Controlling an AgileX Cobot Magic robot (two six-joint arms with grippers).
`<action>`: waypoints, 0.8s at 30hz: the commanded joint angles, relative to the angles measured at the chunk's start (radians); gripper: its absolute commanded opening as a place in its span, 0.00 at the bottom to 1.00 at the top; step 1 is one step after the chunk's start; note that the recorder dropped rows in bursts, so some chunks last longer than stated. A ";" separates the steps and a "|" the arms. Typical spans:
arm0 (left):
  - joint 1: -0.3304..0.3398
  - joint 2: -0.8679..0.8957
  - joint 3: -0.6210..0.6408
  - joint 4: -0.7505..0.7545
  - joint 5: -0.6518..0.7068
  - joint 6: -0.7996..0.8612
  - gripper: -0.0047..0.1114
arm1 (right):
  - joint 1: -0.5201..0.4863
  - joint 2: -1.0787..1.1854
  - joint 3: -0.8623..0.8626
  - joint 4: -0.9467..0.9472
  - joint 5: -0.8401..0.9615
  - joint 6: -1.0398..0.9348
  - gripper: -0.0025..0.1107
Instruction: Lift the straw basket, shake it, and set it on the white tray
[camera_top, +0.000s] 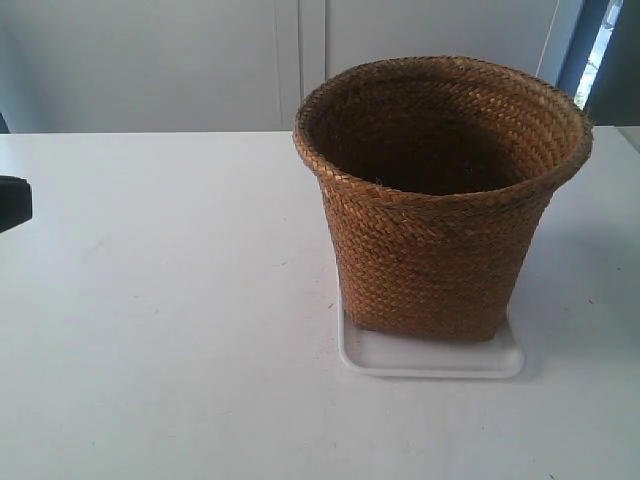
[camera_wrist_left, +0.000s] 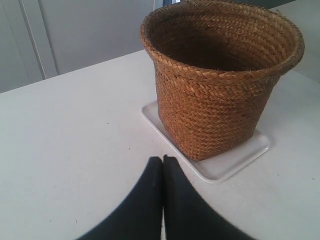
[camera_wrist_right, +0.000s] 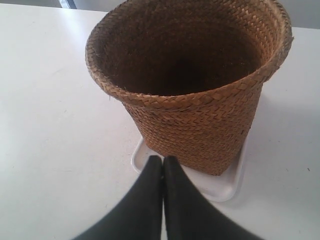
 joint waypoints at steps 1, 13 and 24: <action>0.133 -0.051 0.007 0.019 0.079 0.007 0.04 | -0.001 -0.007 0.005 0.002 -0.005 0.001 0.02; 0.441 -0.356 0.081 0.033 0.393 -0.004 0.04 | -0.001 -0.007 0.005 0.002 -0.005 0.001 0.02; 0.443 -0.441 0.359 -0.089 0.034 -0.073 0.04 | -0.001 -0.007 0.005 0.002 -0.005 -0.007 0.02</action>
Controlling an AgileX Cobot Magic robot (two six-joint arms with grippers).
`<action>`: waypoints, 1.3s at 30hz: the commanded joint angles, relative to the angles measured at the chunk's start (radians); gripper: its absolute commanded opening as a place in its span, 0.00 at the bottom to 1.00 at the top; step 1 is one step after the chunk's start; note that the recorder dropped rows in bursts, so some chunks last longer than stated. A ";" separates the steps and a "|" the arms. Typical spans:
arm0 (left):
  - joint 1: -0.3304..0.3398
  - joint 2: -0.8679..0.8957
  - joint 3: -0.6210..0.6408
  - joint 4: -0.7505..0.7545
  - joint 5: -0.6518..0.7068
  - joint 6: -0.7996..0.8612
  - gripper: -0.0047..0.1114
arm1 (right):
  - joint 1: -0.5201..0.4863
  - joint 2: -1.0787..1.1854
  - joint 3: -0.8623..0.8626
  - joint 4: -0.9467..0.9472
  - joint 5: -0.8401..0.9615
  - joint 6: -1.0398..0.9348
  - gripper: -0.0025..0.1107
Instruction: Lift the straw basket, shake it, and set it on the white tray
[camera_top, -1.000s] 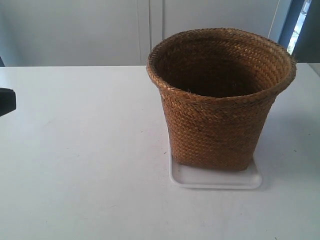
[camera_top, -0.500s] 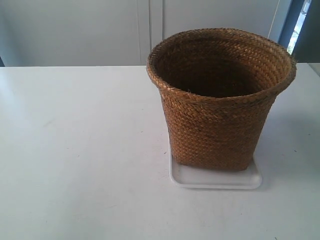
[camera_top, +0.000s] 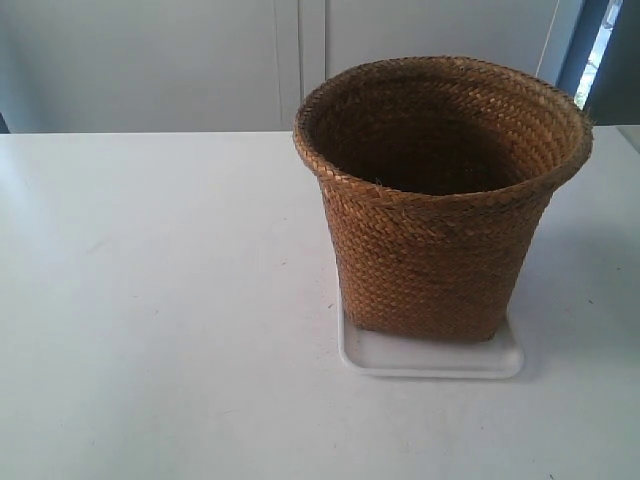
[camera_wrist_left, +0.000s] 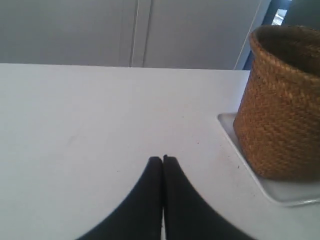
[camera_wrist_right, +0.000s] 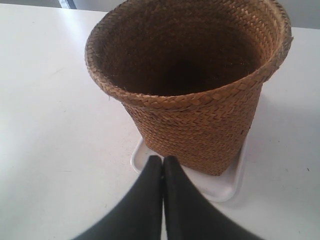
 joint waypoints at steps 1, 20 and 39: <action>0.002 -0.067 0.126 0.137 -0.042 -0.128 0.04 | -0.001 -0.007 0.005 0.002 -0.005 -0.007 0.02; 0.000 -0.189 0.385 0.552 -0.056 -0.462 0.04 | -0.001 -0.009 0.005 0.002 -0.005 -0.004 0.02; 0.000 -0.189 0.385 0.450 -0.049 -0.441 0.04 | -0.001 -0.009 0.005 0.002 -0.005 -0.004 0.02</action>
